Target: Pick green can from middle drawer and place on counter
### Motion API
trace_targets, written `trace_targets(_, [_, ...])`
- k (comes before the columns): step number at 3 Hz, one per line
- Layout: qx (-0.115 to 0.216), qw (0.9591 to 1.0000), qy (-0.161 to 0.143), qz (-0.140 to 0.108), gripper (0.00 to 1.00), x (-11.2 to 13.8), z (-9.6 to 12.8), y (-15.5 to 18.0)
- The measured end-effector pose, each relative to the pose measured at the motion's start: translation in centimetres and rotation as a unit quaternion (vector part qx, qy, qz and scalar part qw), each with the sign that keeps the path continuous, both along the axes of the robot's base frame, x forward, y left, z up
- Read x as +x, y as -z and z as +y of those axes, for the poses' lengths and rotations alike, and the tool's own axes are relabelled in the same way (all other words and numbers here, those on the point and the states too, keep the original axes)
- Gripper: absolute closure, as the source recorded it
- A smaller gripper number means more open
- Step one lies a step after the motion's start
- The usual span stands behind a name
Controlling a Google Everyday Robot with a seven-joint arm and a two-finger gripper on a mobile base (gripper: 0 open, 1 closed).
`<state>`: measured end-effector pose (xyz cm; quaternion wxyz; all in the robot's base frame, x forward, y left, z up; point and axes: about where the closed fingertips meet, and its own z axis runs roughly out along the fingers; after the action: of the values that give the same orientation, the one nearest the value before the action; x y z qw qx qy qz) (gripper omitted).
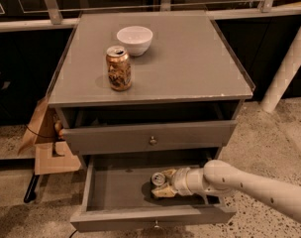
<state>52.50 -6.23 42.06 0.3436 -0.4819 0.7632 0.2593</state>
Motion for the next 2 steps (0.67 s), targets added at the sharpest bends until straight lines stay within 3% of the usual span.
trace_targets(1, [0.000,1.0000,0.000,0.000,0.99,0.0,0.0,0.0])
trace_targets(2, [0.009,0.9999,-0.005,-0.005,1.00,-0.7,-0.2,-2.0])
